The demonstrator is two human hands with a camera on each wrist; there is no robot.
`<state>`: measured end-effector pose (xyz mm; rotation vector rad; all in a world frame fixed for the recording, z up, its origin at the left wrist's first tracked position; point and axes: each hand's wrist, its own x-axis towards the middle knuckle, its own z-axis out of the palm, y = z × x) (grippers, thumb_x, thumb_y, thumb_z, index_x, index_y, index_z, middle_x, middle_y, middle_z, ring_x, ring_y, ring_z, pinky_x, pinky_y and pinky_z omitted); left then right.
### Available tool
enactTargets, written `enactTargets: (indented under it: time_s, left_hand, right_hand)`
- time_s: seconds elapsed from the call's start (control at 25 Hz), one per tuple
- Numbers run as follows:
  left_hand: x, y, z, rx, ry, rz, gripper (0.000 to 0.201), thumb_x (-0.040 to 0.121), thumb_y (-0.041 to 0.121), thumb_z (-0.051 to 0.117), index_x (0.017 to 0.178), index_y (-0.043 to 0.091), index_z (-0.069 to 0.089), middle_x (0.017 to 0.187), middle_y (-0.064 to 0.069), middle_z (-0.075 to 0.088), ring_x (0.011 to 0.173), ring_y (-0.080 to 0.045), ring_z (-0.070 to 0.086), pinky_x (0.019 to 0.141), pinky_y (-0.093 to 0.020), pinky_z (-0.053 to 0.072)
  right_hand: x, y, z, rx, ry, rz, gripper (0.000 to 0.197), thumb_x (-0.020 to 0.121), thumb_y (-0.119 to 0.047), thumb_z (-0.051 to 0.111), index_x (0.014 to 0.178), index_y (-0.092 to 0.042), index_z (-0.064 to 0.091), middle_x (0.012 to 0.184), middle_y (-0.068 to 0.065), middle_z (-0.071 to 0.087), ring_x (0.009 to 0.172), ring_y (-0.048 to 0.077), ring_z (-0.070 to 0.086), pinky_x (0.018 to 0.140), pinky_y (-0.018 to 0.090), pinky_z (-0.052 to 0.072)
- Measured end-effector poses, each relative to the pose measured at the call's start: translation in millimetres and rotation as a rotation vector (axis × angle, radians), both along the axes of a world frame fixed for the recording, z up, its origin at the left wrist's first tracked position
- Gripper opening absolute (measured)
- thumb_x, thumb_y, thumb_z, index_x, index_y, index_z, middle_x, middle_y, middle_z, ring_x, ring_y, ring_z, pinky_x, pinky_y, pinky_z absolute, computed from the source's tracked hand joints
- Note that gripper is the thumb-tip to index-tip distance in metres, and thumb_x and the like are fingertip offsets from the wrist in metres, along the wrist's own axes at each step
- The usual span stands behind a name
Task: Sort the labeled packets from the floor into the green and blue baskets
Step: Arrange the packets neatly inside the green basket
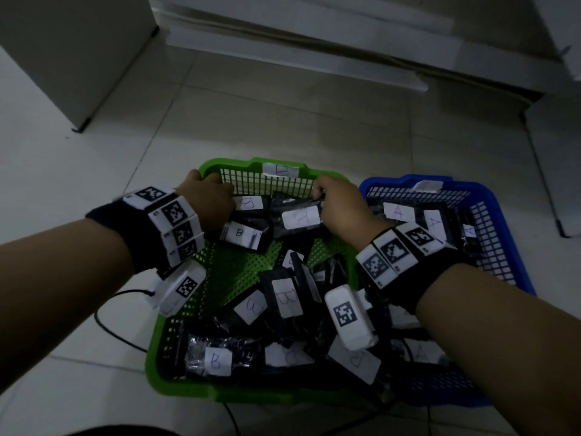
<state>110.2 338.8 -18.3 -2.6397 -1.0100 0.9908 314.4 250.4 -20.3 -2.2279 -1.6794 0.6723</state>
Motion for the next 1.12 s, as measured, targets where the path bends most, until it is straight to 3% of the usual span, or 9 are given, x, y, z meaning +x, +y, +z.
enactTargets:
  time_s: [0.24, 0.36, 0.52, 0.64, 0.76, 0.88, 0.96, 1.04, 1.12]
  left_hand:
    - [1.3, -7.6, -6.8, -0.001, -0.016, -0.053, 0.033, 0.093, 0.035, 0.045, 0.125, 0.026, 0.052, 0.127, 0.003, 0.057, 0.124, -0.022, 0.043, 0.103, -0.043, 0.027]
    - [1.0, -5.6, -6.6, -0.014, -0.093, -0.001, 0.037, 0.090, 0.038, 0.050, 0.124, 0.024, 0.048, 0.121, -0.001, 0.059, 0.118, -0.025, 0.048, 0.101, -0.043, 0.031]
    - [1.8, -3.7, -2.6, -0.032, -0.234, -0.078, 0.033, 0.089, 0.041, 0.048, 0.118, 0.029, 0.058, 0.130, -0.004, 0.044, 0.121, -0.026, 0.040, 0.100, -0.041, 0.035]
    - [-0.3, -3.7, -2.5, -0.104, -0.206, -0.110, 0.038, 0.089, 0.042, 0.050, 0.127, 0.036, 0.052, 0.136, -0.001, 0.036, 0.122, -0.024, 0.041, 0.100, -0.041, 0.035]
    - [-0.1, -3.9, -3.4, -0.112, -0.214, -0.102, 0.038, 0.090, 0.042, 0.049, 0.128, 0.038, 0.050, 0.136, -0.001, 0.036, 0.121, -0.023, 0.043, 0.099, -0.040, 0.036]
    - [3.8, -0.9, -1.5, -0.251, -0.346, -0.208, 0.029, 0.088, 0.037, 0.054, 0.117, 0.031, 0.059, 0.125, -0.001, 0.043, 0.116, -0.021, 0.046, 0.093, -0.032, 0.040]
    - [7.2, -1.3, -1.9, -0.452, -0.222, -0.285, 0.030, 0.090, 0.031, 0.056, 0.118, 0.025, 0.063, 0.127, -0.002, 0.045, 0.116, -0.018, 0.046, 0.093, -0.024, 0.036]
    - [8.6, -6.8, -5.0, -0.535, -0.014, -0.284, 0.034, 0.093, 0.029, 0.053, 0.126, 0.020, 0.059, 0.137, -0.003, 0.042, 0.122, -0.017, 0.043, 0.094, -0.021, 0.033]
    - [7.4, -8.0, -8.5, -0.508, 0.028, -0.258, 0.035, 0.096, 0.028, 0.049, 0.128, 0.020, 0.057, 0.142, -0.002, 0.037, 0.124, -0.017, 0.043, 0.092, -0.023, 0.036]
  right_hand:
    - [-2.1, -1.8, 2.4, 0.027, -0.023, 0.172, 0.011, 0.077, 0.005, 0.047, 0.081, -0.004, 0.051, 0.083, 0.011, 0.045, 0.075, 0.020, 0.040, 0.056, 0.031, 0.022]
    - [4.8, 3.6, 11.5, -0.087, -0.090, 0.214, 0.021, 0.075, 0.010, 0.049, 0.080, -0.011, 0.051, 0.084, 0.006, 0.048, 0.076, 0.019, 0.042, 0.056, 0.030, 0.018]
    - [9.1, 4.9, 9.1, 0.043, -0.002, -0.032, 0.032, 0.075, 0.015, 0.048, 0.092, -0.010, 0.058, 0.089, 0.004, 0.052, 0.082, 0.023, 0.053, 0.063, 0.026, 0.035]
    - [5.0, 3.5, -5.9, 0.078, -0.063, -0.104, 0.028, 0.079, 0.012, 0.047, 0.098, -0.008, 0.055, 0.103, 0.013, 0.049, 0.085, 0.030, 0.054, 0.069, 0.029, 0.042]
    - [-3.2, -5.1, -14.2, 0.003, -0.322, -0.004, 0.026, 0.080, 0.011, 0.047, 0.100, -0.003, 0.057, 0.122, 0.020, 0.041, 0.099, 0.033, 0.049, 0.082, 0.035, 0.044]
    - [-9.3, -12.0, -7.1, 0.100, -0.359, 0.252, 0.021, 0.078, 0.000, 0.057, 0.090, -0.015, 0.067, 0.111, 0.010, 0.045, 0.105, 0.030, 0.040, 0.077, 0.033, 0.033]
    - [-8.9, -13.9, -4.0, -0.008, -0.293, 0.444, 0.021, 0.080, -0.013, 0.063, 0.086, -0.030, 0.073, 0.114, 0.004, 0.044, 0.109, 0.026, 0.037, 0.079, 0.031, 0.026]
    - [-5.9, -14.1, -7.5, -0.123, -0.337, 0.490, 0.031, 0.084, -0.014, 0.061, 0.103, -0.037, 0.070, 0.120, 0.002, 0.041, 0.114, 0.025, 0.035, 0.083, 0.035, 0.028]
    - [-4.1, -12.8, -13.4, -0.131, -0.369, 0.473, 0.039, 0.088, -0.010, 0.056, 0.118, -0.034, 0.063, 0.118, 0.005, 0.040, 0.114, 0.028, 0.036, 0.084, 0.035, 0.033]
